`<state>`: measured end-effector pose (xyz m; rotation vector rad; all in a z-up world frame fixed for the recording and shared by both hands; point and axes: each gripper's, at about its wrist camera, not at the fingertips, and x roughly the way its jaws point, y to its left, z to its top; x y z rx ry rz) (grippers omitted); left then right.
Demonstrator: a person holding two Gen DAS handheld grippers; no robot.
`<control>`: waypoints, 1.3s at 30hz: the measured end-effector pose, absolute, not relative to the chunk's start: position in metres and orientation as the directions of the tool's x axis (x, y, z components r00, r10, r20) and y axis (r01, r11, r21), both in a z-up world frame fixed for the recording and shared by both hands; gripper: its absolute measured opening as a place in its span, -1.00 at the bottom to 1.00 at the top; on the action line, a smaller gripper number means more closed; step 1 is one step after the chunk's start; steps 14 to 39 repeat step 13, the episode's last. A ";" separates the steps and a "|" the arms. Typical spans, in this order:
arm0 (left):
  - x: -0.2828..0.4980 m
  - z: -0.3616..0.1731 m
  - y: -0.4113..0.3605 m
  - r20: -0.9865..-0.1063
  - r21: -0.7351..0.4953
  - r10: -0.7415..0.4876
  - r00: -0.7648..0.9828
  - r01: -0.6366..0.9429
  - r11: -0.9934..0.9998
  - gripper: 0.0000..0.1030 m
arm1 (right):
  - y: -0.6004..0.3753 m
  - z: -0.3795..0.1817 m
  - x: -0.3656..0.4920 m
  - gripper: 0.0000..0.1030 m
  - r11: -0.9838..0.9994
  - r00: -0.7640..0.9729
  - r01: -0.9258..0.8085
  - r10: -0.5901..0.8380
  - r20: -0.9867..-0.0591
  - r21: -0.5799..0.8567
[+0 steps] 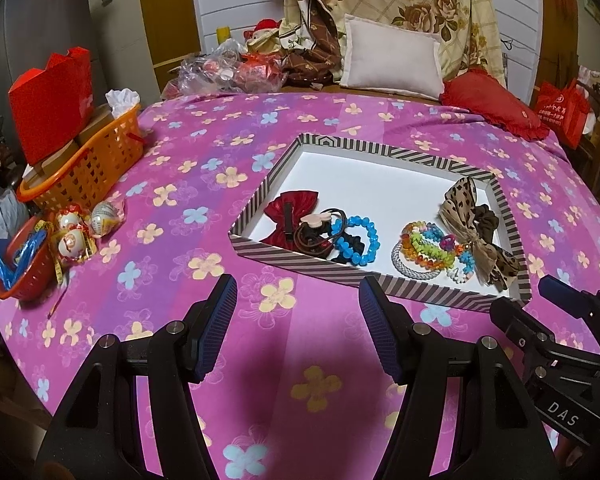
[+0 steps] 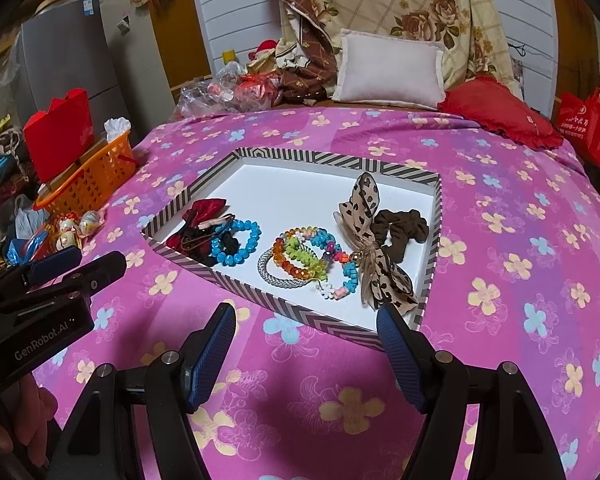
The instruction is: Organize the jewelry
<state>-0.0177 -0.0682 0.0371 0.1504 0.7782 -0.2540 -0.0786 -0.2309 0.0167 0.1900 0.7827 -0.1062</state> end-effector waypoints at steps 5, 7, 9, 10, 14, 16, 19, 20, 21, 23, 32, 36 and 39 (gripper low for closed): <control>-0.013 0.030 -0.070 -0.716 0.041 -0.170 0.678 0.283 0.958 0.23 | -0.232 0.013 -0.075 0.37 0.978 0.701 0.165 -0.023 -0.713 0.130; -0.012 0.028 -0.072 -0.714 0.048 -0.168 0.680 0.286 0.957 0.23 | -0.233 0.010 -0.073 0.37 0.977 0.697 0.167 -0.021 -0.717 0.134; -0.011 0.027 -0.074 -0.715 0.052 -0.165 0.680 0.287 0.956 0.23 | -0.235 0.009 -0.073 0.37 0.976 0.695 0.169 -0.022 -0.718 0.134; -0.010 0.026 -0.075 -0.717 0.050 -0.167 0.676 0.289 0.956 0.23 | -0.237 0.008 -0.073 0.37 0.976 0.693 0.172 -0.024 -0.720 0.133; -0.005 0.022 -0.075 -0.734 0.035 -0.172 0.656 0.290 0.956 0.23 | -0.246 0.006 -0.075 0.37 0.974 0.691 0.185 -0.034 -0.722 0.132; -0.005 0.022 -0.075 -0.734 0.035 -0.172 0.656 0.290 0.956 0.23 | -0.246 0.006 -0.075 0.37 0.974 0.691 0.185 -0.034 -0.722 0.132; -0.005 0.022 -0.075 -0.734 0.035 -0.172 0.656 0.290 0.956 0.23 | -0.246 0.006 -0.075 0.37 0.974 0.691 0.185 -0.034 -0.722 0.132; -0.005 0.022 -0.075 -0.734 0.035 -0.172 0.656 0.290 0.956 0.23 | -0.246 0.006 -0.075 0.37 0.974 0.691 0.185 -0.034 -0.722 0.132; -0.005 0.022 -0.075 -0.734 0.035 -0.172 0.656 0.290 0.956 0.23 | -0.246 0.006 -0.075 0.37 0.974 0.691 0.185 -0.034 -0.722 0.132; -0.005 0.022 -0.075 -0.734 0.035 -0.172 0.656 0.290 0.956 0.23 | -0.246 0.006 -0.075 0.37 0.974 0.691 0.185 -0.034 -0.722 0.132; -0.005 0.022 -0.075 -0.734 0.035 -0.172 0.656 0.290 0.956 0.23 | -0.246 0.006 -0.075 0.37 0.974 0.691 0.185 -0.034 -0.722 0.132; -0.005 0.022 -0.075 -0.734 0.035 -0.172 0.656 0.290 0.956 0.23 | -0.246 0.006 -0.075 0.37 0.974 0.691 0.185 -0.034 -0.722 0.132; -0.005 0.022 -0.075 -0.734 0.035 -0.172 0.656 0.290 0.956 0.23 | -0.246 0.006 -0.075 0.37 0.974 0.691 0.185 -0.034 -0.722 0.132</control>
